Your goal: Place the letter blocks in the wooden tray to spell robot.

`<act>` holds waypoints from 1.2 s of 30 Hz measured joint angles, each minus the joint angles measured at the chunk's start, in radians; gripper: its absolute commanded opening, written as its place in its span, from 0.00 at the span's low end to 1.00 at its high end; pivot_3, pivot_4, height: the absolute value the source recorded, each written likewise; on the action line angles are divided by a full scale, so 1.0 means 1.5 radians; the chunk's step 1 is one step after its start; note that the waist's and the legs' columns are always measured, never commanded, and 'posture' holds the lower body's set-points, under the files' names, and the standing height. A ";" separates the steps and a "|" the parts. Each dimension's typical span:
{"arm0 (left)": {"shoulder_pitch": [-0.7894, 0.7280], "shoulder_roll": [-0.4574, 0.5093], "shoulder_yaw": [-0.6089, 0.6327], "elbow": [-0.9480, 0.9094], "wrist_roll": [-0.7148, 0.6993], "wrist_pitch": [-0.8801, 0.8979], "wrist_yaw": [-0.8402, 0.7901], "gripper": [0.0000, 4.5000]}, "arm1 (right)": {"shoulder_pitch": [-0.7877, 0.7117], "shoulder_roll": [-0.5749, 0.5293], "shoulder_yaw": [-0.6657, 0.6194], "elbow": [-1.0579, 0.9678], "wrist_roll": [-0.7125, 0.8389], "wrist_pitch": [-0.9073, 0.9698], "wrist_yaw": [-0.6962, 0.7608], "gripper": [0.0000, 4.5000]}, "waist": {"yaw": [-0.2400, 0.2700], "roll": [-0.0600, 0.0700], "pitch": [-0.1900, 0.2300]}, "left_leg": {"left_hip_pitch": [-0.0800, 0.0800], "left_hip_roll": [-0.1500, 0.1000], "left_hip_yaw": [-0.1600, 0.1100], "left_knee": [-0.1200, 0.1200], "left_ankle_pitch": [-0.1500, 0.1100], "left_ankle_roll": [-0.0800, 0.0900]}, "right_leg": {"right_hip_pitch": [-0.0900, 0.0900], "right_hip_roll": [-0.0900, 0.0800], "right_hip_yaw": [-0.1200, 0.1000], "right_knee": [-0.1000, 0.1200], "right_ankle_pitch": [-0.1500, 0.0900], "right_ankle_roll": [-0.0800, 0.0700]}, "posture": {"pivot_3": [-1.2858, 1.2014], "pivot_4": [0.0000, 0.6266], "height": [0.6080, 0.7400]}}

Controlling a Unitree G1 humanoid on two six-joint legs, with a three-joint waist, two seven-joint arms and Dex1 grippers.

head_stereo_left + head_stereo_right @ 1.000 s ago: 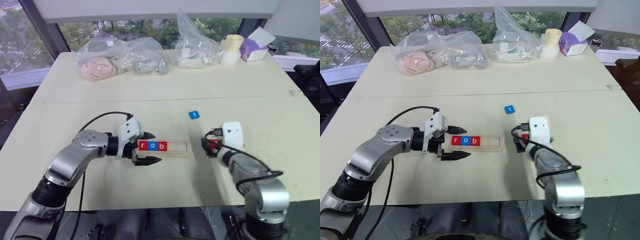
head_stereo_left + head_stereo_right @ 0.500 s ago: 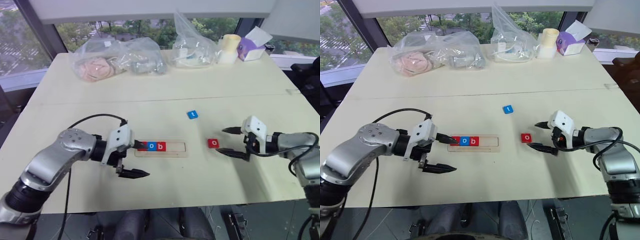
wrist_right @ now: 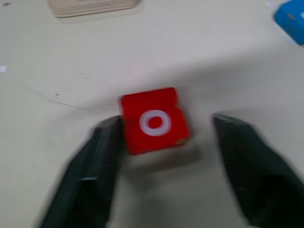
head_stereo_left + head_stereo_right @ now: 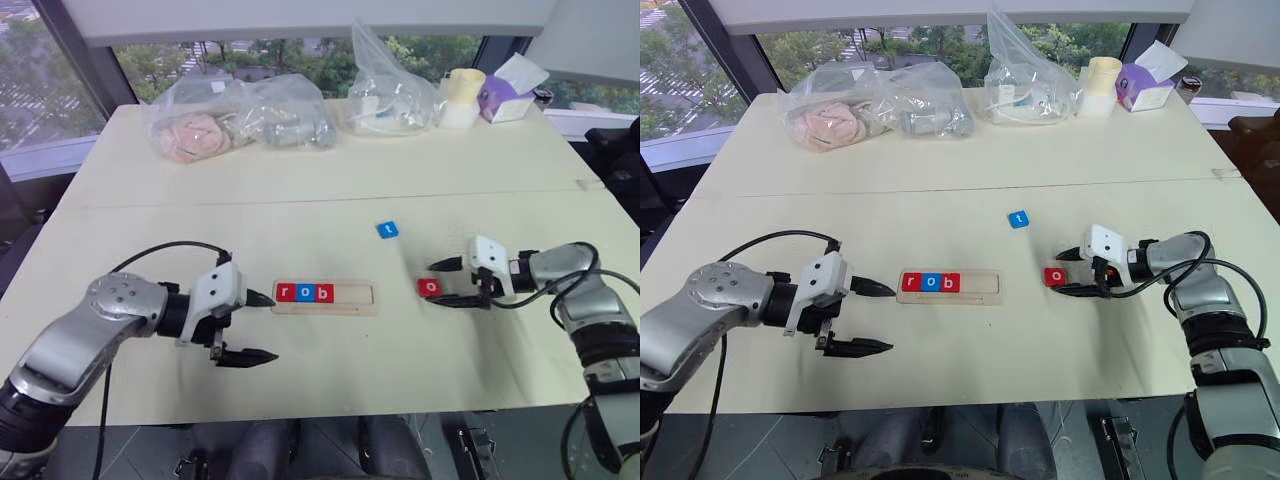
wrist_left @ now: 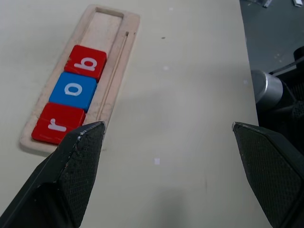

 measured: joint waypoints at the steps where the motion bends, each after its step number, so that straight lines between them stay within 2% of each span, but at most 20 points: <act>1: 0.009 0.001 0.005 0.000 0.000 0.000 0.000 1.00 | 0.000 0.000 0.000 -0.004 0.001 0.001 0.001 0.25 | -0.001 0.000 0.000 | 0.000 0.000 0.000 0.000 0.000 0.000 | 0.000 0.000 0.000 0.000 0.000 0.000 | 0.52 0.24 1.00; 4: 0.017 0.008 0.019 0.006 0.003 -0.003 0.000 1.00 | 0.005 0.000 -0.001 -0.037 0.008 0.040 -0.004 0.26 | 0.000 0.000 0.000 | 0.000 0.000 0.000 0.000 0.000 0.000 | 0.000 0.000 0.000 0.001 0.000 0.000 | 0.52 0.24 1.00; 9: 0.014 0.013 0.029 0.036 0.016 -0.017 -0.001 1.00 | 0.014 0.005 0.002 -0.206 0.043 0.190 -0.019 0.26 | 0.000 0.001 0.000 | 0.000 0.000 0.000 0.000 0.000 0.000 | -0.001 0.000 0.001 0.001 0.000 0.000 | 0.52 0.24 1.00; 12: 0.002 0.017 0.029 0.052 0.018 -0.017 -0.001 1.00 | 0.011 0.045 0.033 -0.339 0.044 0.277 -0.060 0.26 | -0.001 0.000 0.000 | 0.000 0.001 0.000 -0.001 0.000 0.000 | -0.001 0.000 0.001 0.001 0.000 0.000 | 0.52 0.24 1.00; 15: -0.015 0.016 0.029 0.051 0.018 -0.014 0.002 1.00 | 0.011 0.086 0.077 -0.404 0.034 0.322 -0.103 0.26 | 0.003 0.000 0.000 | -0.001 0.000 -0.001 0.000 0.000 0.000 | -0.002 0.000 0.000 0.001 0.000 0.000 | 0.52 0.24 1.00; 24: -0.071 -0.004 0.025 -0.010 -0.020 0.069 0.043 1.00 | 0.007 0.125 0.149 -0.444 -0.018 0.387 -0.180 0.26 | 0.001 -0.001 0.000 | -0.002 -0.001 -0.001 0.000 0.000 0.000 | -0.003 0.000 0.000 0.001 0.001 0.003 | 0.52 0.24 1.00; 36: -0.087 -0.013 0.014 -0.017 -0.029 0.107 0.064 1.00 | 0.001 0.129 0.169 -0.438 -0.042 0.389 -0.195 0.26 | 0.000 -0.001 0.000 | -0.002 -0.001 -0.001 0.000 0.000 0.000 | -0.003 0.000 0.000 0.001 0.001 0.003 | 0.52 0.24 1.00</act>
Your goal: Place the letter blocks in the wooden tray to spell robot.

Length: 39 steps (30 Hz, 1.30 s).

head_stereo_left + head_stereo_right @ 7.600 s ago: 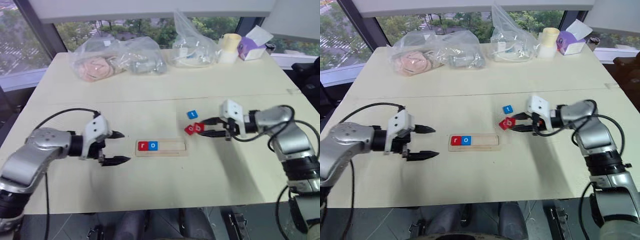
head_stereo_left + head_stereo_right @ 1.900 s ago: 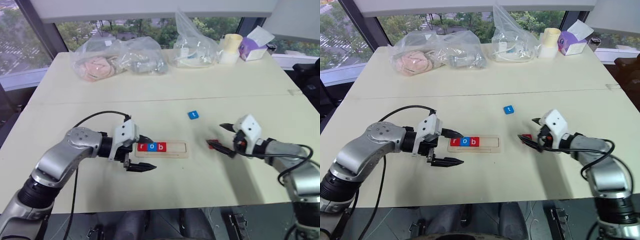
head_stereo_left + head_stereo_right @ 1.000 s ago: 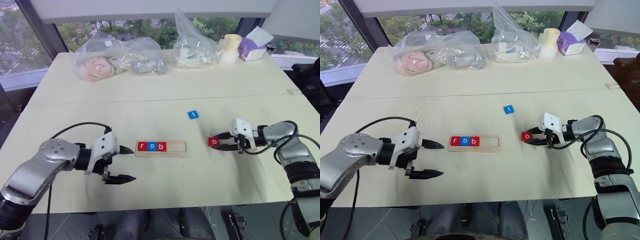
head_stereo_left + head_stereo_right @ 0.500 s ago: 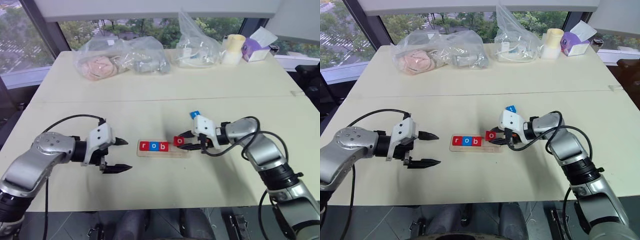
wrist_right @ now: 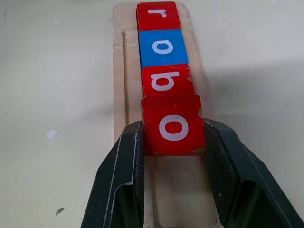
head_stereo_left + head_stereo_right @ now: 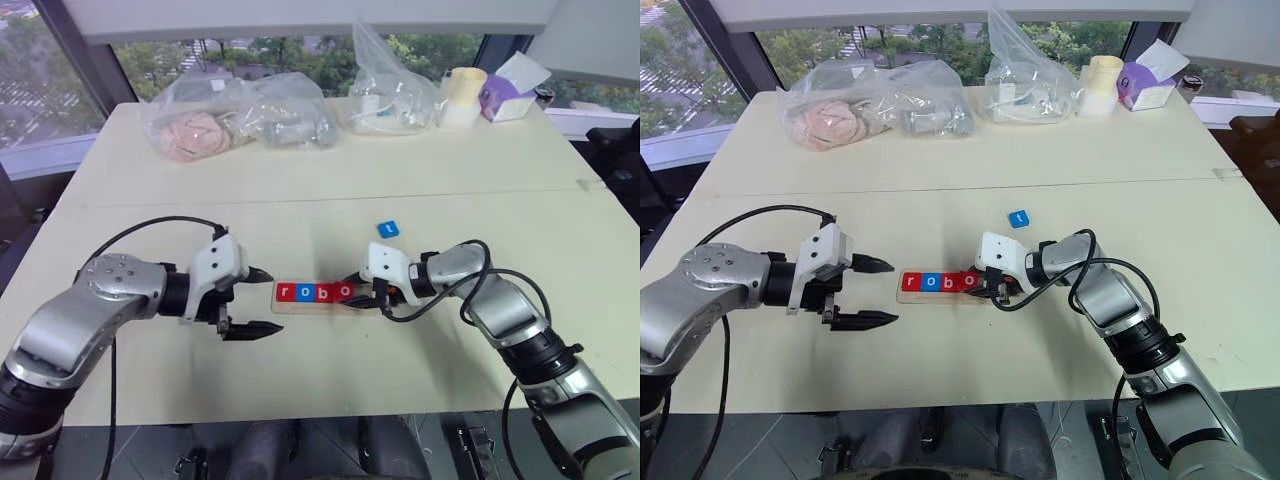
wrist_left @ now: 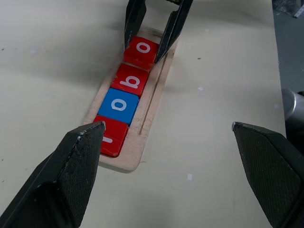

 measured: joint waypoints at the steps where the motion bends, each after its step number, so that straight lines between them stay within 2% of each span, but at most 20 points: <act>1: 0.000 -0.001 0.000 0.000 0.000 0.000 0.002 1.00 | 0.000 0.000 0.001 0.003 -0.002 -0.003 -0.001 0.26 | 0.000 0.000 0.000 | 0.000 0.000 0.000 0.000 0.000 0.000 | 0.000 0.000 0.000 0.000 0.000 0.000 | 0.52 0.24 1.00; 4: -0.001 -0.003 -0.001 0.000 0.000 0.000 0.005 1.00 | 0.000 0.000 0.005 0.012 -0.012 -0.014 -0.004 0.26 | 0.000 0.000 0.000 | 0.000 0.000 0.000 0.000 0.000 0.000 | 0.000 0.000 0.000 0.000 0.000 0.000 | 0.52 0.24 1.00; 10: -0.004 -0.005 -0.002 0.004 0.001 -0.002 0.004 1.00 | -0.006 0.000 0.005 0.019 -0.014 -0.025 -0.006 0.92 | 0.000 0.000 0.000 | 0.000 0.000 0.000 0.000 0.000 0.000 | 0.000 0.000 0.000 0.000 0.000 0.000 | 0.52 0.24 1.00; 11: -0.004 -0.005 -0.002 0.005 0.002 -0.003 0.004 1.00 | -0.008 0.001 0.004 0.021 -0.013 -0.023 -0.008 0.98 | 0.000 0.000 0.000 | 0.000 0.000 0.000 0.000 0.000 0.000 | 0.000 0.000 0.000 0.000 0.000 0.000 | 0.52 0.24 1.00; 23: 0.001 -0.007 -0.018 0.015 0.016 -0.024 0.003 1.00 | -0.018 0.015 -0.048 0.020 0.043 0.038 -0.022 0.98 | 0.000 0.000 0.000 | 0.000 0.000 0.000 0.000 0.000 0.000 | 0.000 0.000 0.000 0.000 0.000 0.000 | 0.52 0.24 1.00; 30: 0.003 -0.007 -0.019 0.018 0.018 -0.034 0.002 1.00 | 0.042 0.001 -0.038 -0.026 0.062 0.069 -0.008 0.98 | 0.001 0.000 0.000 | 0.000 0.000 0.000 0.000 0.000 0.000 | 0.000 0.000 0.000 0.000 0.000 0.000 | 0.52 0.24 1.00; 39: 0.016 -0.007 -0.020 0.019 0.018 -0.038 0.002 1.00 | 0.069 0.001 -0.033 -0.084 0.080 0.099 -0.011 0.98 | 0.001 0.000 0.000 | 0.000 0.000 0.000 0.000 0.000 0.000 | 0.000 0.000 0.000 0.000 0.000 0.000 | 0.52 0.24 1.00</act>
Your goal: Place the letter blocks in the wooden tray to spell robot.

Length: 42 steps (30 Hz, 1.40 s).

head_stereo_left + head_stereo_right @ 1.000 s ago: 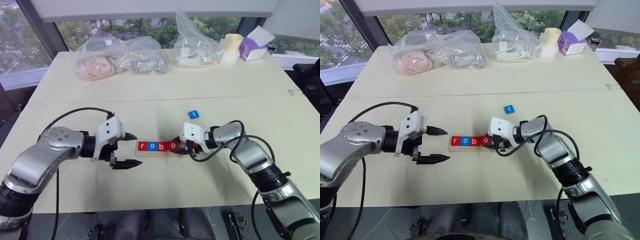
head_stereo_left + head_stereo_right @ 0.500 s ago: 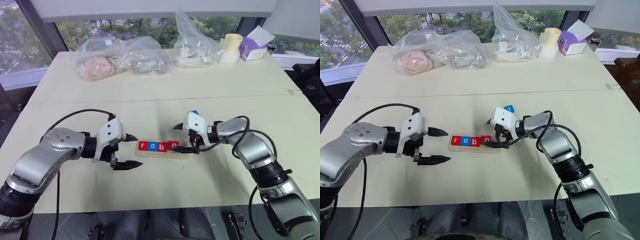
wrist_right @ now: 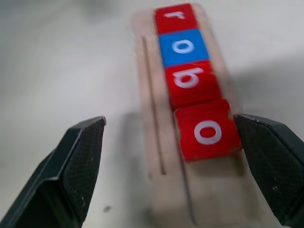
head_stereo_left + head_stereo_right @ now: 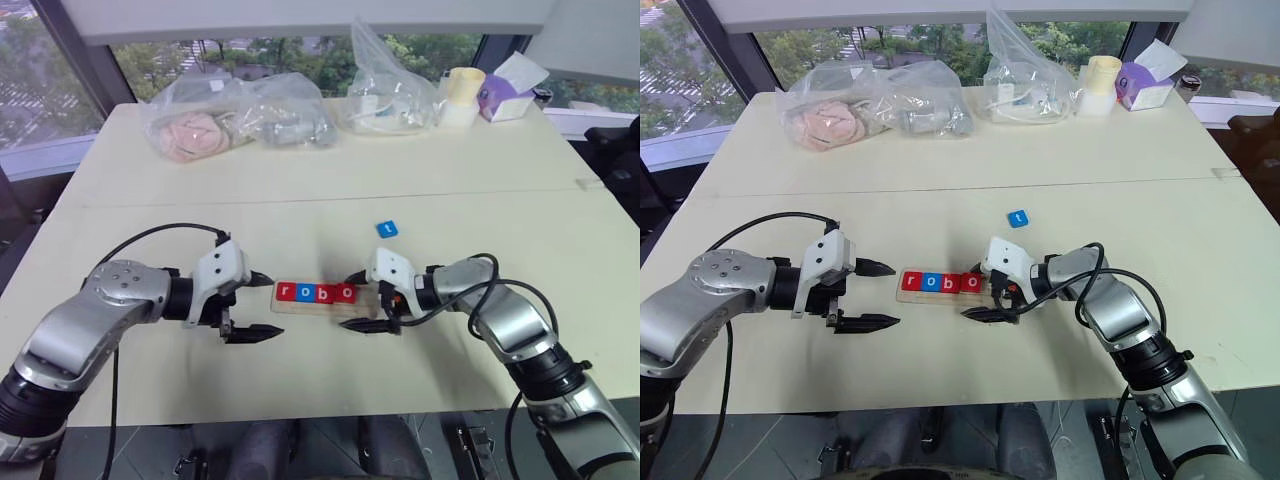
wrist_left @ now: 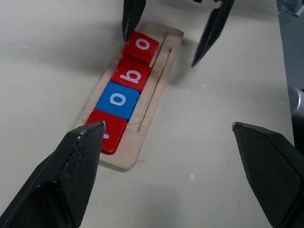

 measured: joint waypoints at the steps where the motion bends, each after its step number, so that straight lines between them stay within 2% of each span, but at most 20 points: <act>1: 0.000 0.000 0.000 0.000 0.000 -0.002 0.000 1.00 | 0.001 0.000 0.001 -0.002 0.001 0.002 -0.001 0.98 | 0.000 0.000 0.000 | 0.000 0.000 0.000 0.000 0.000 0.000 | 0.000 0.000 0.000 0.000 0.000 0.000 | 0.52 0.24 1.00; 9: -0.001 -0.003 -0.005 0.029 0.015 -0.023 -0.008 1.00 | 0.001 0.009 0.000 -0.012 0.006 0.015 -0.032 0.98 | 0.000 0.000 0.000 | 0.000 0.000 0.000 0.000 0.000 0.000 | 0.000 0.000 0.000 0.000 0.000 0.000 | 0.52 0.24 1.00; 13: -0.002 -0.016 -0.005 0.044 0.020 -0.036 -0.008 1.00 | -0.023 0.038 -0.045 0.013 0.014 0.036 -0.093 0.98 | -0.001 0.000 0.000 | 0.000 0.000 0.000 0.000 0.000 0.000 | 0.000 0.000 0.000 0.000 0.000 0.000 | 0.52 0.24 1.00; 16: -0.016 -0.059 0.011 0.056 -0.001 -0.029 0.014 1.00 | -0.075 0.127 -0.176 0.049 0.078 0.115 -0.196 0.98 | 0.000 0.000 0.000 | 0.000 0.000 -0.001 0.000 0.000 -0.001 | 0.000 0.000 0.000 0.001 0.000 0.000 | 0.52 0.24 1.00; 20: -0.050 -0.099 0.081 0.090 -0.028 -0.018 0.067 1.00 | -0.108 0.151 -0.250 0.065 0.088 0.178 -0.315 0.98 | 0.002 -0.001 -0.001 | 0.000 0.000 -0.003 0.000 0.001 -0.001 | 0.000 0.001 0.000 0.001 0.001 0.000 | 0.52 0.24 1.00; 23: -0.065 -0.135 0.115 0.102 -0.048 -0.006 0.109 1.00 | -0.096 0.174 -0.247 0.086 0.044 0.201 -0.414 0.98 | -0.001 0.000 -0.001 | 0.000 -0.001 -0.002 0.000 0.001 -0.001 | 0.000 0.001 0.000 0.001 0.001 0.000 | 0.52 0.24 1.00; 27: -0.070 -0.152 0.104 0.103 -0.034 -0.009 0.142 1.00 | -0.091 0.234 -0.235 0.114 -0.016 0.180 -0.538 0.98 | -0.006 0.000 -0.001 | 0.000 0.000 -0.001 -0.001 0.001 -0.002 | -0.002 0.001 0.000 0.003 0.001 0.000 | 0.52 0.24 1.00; 32: -0.053 -0.167 0.100 0.104 -0.031 -0.007 0.158 1.00 | -0.089 0.276 -0.216 0.198 -0.056 0.121 -0.609 0.98 | -0.005 0.000 -0.001 | 0.001 0.000 -0.001 0.000 0.001 -0.002 | -0.001 0.001 0.000 0.003 0.001 0.000 | 0.52 0.24 1.00; 35: -0.053 -0.168 0.099 0.104 -0.031 -0.007 0.163 1.00 | -0.090 0.289 -0.212 0.232 -0.069 0.083 -0.632 0.79 | -0.005 0.000 -0.001 | 0.002 0.000 -0.001 0.000 0.001 -0.002 | 0.000 0.001 0.000 0.003 0.001 0.000 | 0.52 0.24 1.00; 40: -0.053 -0.167 0.099 0.104 -0.031 -0.007 0.164 1.00 | -0.090 0.291 -0.211 0.257 -0.080 0.043 -0.645 0.27 | -0.004 0.000 -0.001 | 0.004 0.000 -0.001 0.000 0.001 -0.002 | 0.002 0.001 0.000 0.003 0.001 0.000 | 0.52 0.24 1.00; 42: -0.053 -0.167 0.099 0.104 -0.031 -0.007 0.163 1.00 | -0.090 0.291 -0.208 0.258 -0.081 0.042 -0.649 0.27 | -0.004 0.000 -0.001 | 0.004 0.000 -0.001 0.000 0.001 -0.002 | 0.002 0.001 0.000 0.003 0.001 0.000 | 0.52 0.24 1.00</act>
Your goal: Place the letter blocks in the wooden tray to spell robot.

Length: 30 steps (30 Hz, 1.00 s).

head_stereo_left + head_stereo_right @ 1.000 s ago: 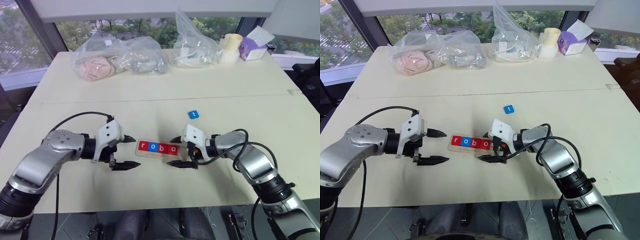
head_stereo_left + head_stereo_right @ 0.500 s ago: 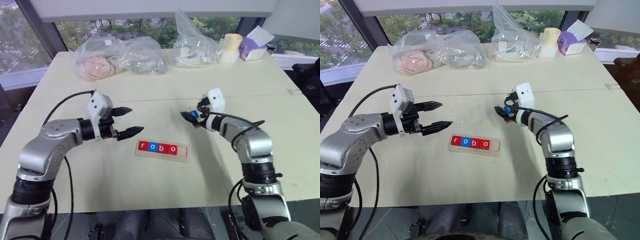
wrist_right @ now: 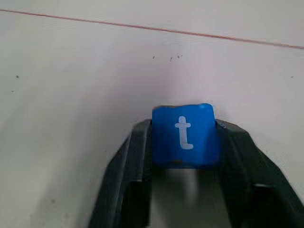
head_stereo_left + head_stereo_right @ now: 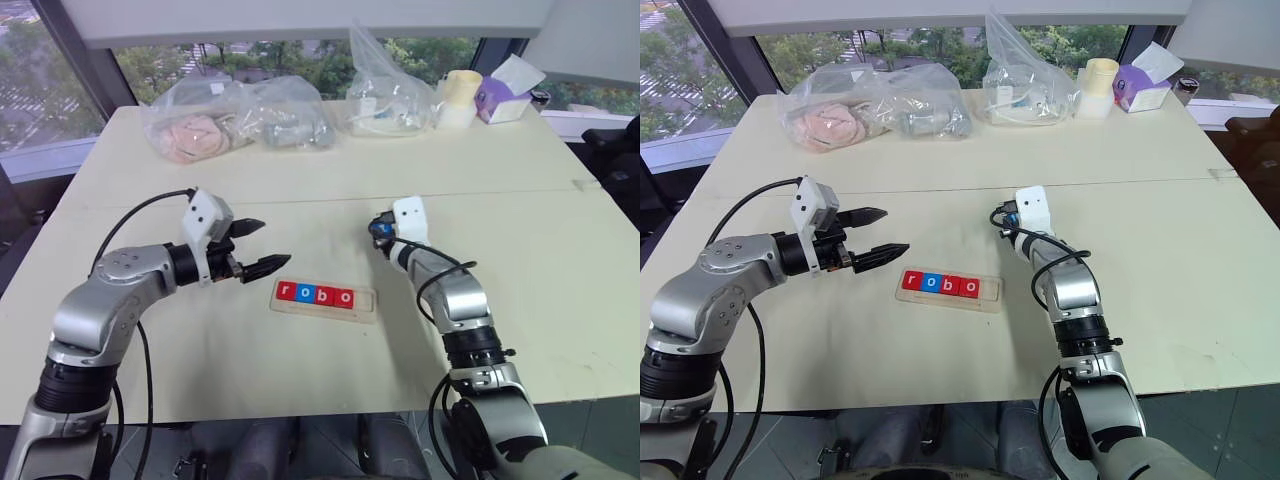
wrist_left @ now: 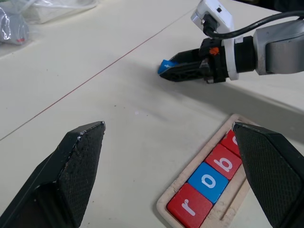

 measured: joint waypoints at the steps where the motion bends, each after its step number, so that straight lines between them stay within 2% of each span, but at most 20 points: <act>1: 0.000 0.000 0.000 0.000 0.000 0.000 0.000 1.00 | 0.000 0.000 0.001 0.000 0.000 0.000 -0.001 0.27 | 0.000 0.000 0.000 | 0.000 0.000 0.000 0.000 0.000 0.000 | 0.000 0.000 0.000 0.000 0.000 0.000 | 0.52 0.24 1.00; 4: -0.001 0.001 -0.013 -0.003 0.004 -0.001 -0.003 1.00 | 0.011 0.001 -0.006 -0.032 -0.003 0.017 -0.022 0.27 | 0.002 0.000 0.000 | 0.000 0.000 0.000 0.000 0.000 0.000 | 0.000 0.000 0.000 0.000 0.000 0.000 | 0.52 0.24 1.00; 7: 0.001 0.000 -0.048 -0.009 0.014 -0.003 -0.015 1.00 | 0.047 0.017 -0.051 -0.136 -0.004 0.043 -0.074 0.27 | 0.004 0.000 0.000 | -0.001 0.000 -0.001 -0.001 0.000 0.000 | -0.001 0.000 0.000 0.000 0.000 0.000 | 0.52 0.24 1.00; 11: 0.000 -0.015 -0.065 -0.028 0.009 -0.002 -0.026 1.00 | 0.164 0.029 -0.092 -0.361 0.001 0.177 -0.108 0.27 | 0.005 0.000 0.000 | -0.002 0.000 -0.002 -0.001 0.000 0.000 | -0.001 0.000 0.000 0.000 0.000 0.000 | 0.52 0.24 1.00; 16: -0.002 -0.030 -0.081 -0.028 0.009 -0.002 -0.034 1.00 | 0.258 0.080 -0.125 -0.510 0.016 0.324 -0.124 0.27 | 0.000 0.001 0.000 | -0.001 0.001 -0.002 -0.001 0.000 0.000 | -0.002 0.001 0.000 0.000 -0.001 -0.003 | 0.52 0.24 1.00; 19: -0.015 -0.030 -0.083 -0.017 0.010 -0.003 -0.046 1.00 | 0.278 0.119 -0.129 -0.550 0.016 0.368 -0.143 0.27 | 0.001 0.001 0.000 | -0.001 0.002 -0.002 -0.001 0.000 0.000 | -0.002 0.002 0.000 -0.001 -0.001 -0.004 | 0.52 0.24 1.00; 25: -0.033 -0.023 -0.083 0.016 0.021 -0.016 -0.070 1.00 | 0.283 0.139 -0.090 -0.567 0.015 0.391 -0.158 0.27 | 0.002 0.001 0.000 | -0.002 0.002 -0.002 -0.002 0.000 0.000 | -0.002 0.002 0.000 -0.003 -0.001 -0.004 | 0.52 0.24 1.00; 26: -0.033 -0.023 -0.083 0.017 0.022 -0.017 -0.073 1.00 | 0.283 0.139 -0.089 -0.567 0.015 0.391 -0.160 0.50 | 0.002 0.001 0.000 | -0.002 0.002 -0.002 -0.002 0.000 0.000 | -0.002 0.002 0.000 -0.003 -0.001 -0.004 | 0.52 0.24 1.00; 28: -0.033 -0.023 -0.083 0.019 0.024 -0.019 -0.075 1.00 | 0.283 0.140 -0.093 -0.567 0.015 0.391 -0.162 0.68 | 0.003 0.001 0.000 | -0.002 0.002 -0.002 -0.003 0.000 0.000 | -0.002 0.001 0.000 -0.003 -0.001 -0.004 | 0.52 0.24 1.00; 30: -0.033 -0.023 -0.083 0.019 0.029 -0.020 -0.077 1.00 | 0.283 0.140 -0.096 -0.567 0.016 0.391 -0.162 0.91 | 0.003 0.001 0.000 | -0.002 0.001 -0.002 -0.003 0.000 0.000 | -0.002 0.001 0.000 -0.003 -0.001 -0.004 | 0.52 0.24 1.00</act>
